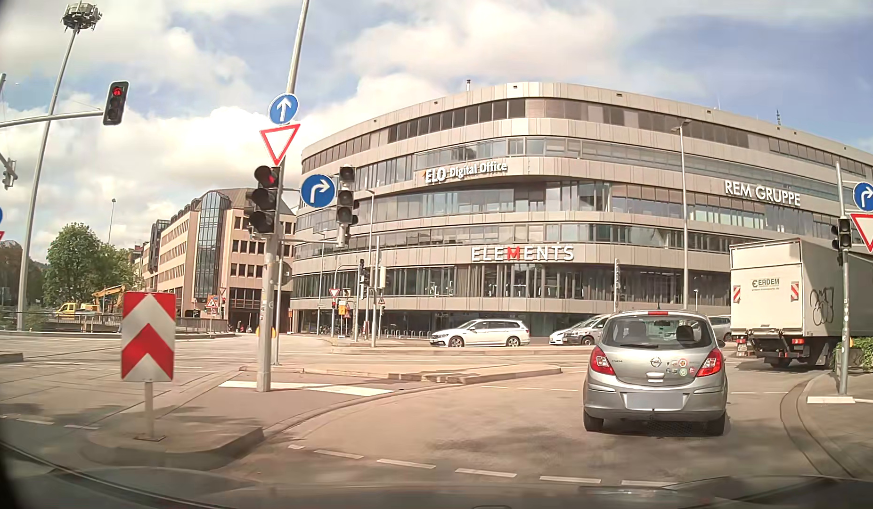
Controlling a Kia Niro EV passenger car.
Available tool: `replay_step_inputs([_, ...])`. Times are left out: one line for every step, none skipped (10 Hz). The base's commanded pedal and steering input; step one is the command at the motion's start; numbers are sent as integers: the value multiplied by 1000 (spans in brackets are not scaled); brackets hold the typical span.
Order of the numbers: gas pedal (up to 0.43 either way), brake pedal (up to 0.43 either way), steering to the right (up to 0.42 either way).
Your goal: Follow the waypoints while adhering to traffic rules and regulations
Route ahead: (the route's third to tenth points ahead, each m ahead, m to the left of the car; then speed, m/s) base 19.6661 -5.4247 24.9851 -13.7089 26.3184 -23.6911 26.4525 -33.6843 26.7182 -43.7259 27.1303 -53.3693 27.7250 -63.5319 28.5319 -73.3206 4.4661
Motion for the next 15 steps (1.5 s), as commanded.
replay_step_inputs([47,0,188])
replay_step_inputs([47,0,196])
replay_step_inputs([47,0,202])
replay_step_inputs([47,0,208])
replay_step_inputs([59,0,215])
replay_step_inputs([59,0,224])
replay_step_inputs([59,0,235])
replay_step_inputs([59,0,249])
replay_step_inputs([67,0,255])
replay_step_inputs([67,0,256])
replay_step_inputs([87,0,260])
replay_step_inputs([98,0,267])
replay_step_inputs([98,0,272])
replay_step_inputs([118,0,275])
replay_step_inputs([118,0,277])
